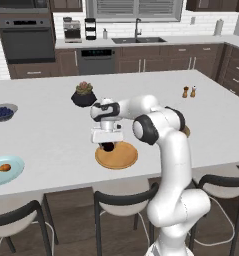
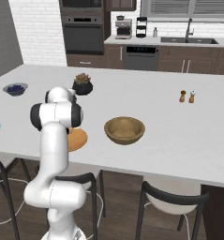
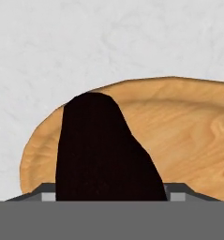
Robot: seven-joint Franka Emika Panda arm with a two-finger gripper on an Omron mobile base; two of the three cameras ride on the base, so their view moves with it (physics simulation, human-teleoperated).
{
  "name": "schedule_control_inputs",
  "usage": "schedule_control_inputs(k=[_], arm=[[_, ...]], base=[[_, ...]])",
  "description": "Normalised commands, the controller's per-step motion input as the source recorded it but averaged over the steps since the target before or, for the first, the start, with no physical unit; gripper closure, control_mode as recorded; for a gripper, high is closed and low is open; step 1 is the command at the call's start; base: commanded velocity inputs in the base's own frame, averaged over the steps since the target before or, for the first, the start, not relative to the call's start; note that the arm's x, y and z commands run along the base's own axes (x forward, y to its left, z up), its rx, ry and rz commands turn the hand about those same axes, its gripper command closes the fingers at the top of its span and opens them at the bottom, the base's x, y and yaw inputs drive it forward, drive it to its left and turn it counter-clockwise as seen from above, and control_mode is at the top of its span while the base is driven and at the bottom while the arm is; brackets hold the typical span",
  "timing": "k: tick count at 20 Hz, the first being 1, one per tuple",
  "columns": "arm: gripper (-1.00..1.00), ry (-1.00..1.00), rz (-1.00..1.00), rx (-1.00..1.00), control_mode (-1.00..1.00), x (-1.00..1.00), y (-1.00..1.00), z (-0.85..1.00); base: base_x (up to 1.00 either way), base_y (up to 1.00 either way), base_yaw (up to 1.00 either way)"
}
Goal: Pick the chicken drumstick and avocado from their plates and place them in the bowl. Then put the bowl in the fridge.
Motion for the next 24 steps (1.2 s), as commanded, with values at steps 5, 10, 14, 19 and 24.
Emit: schedule_control_inputs(k=[5,10,14,19,24], arm=[[1.00,0.02,0.00,0.02,-1.00,-0.30,-0.02,-0.04],[1.00,-0.03,0.00,0.08,-1.00,-0.96,-0.37,0.45],[1.00,-0.17,0.00,0.00,-1.00,-0.92,-0.55,0.46],[1.00,-0.14,-0.01,0.00,-1.00,-0.48,-0.65,0.54],[1.00,-0.35,-0.12,-0.03,-1.00,-0.20,-0.65,0.53]], base=[[0.00,0.00,0.00],[0.00,0.00,0.00],[0.00,0.00,0.00],[0.00,0.00,0.00],[0.00,0.00,0.00]])
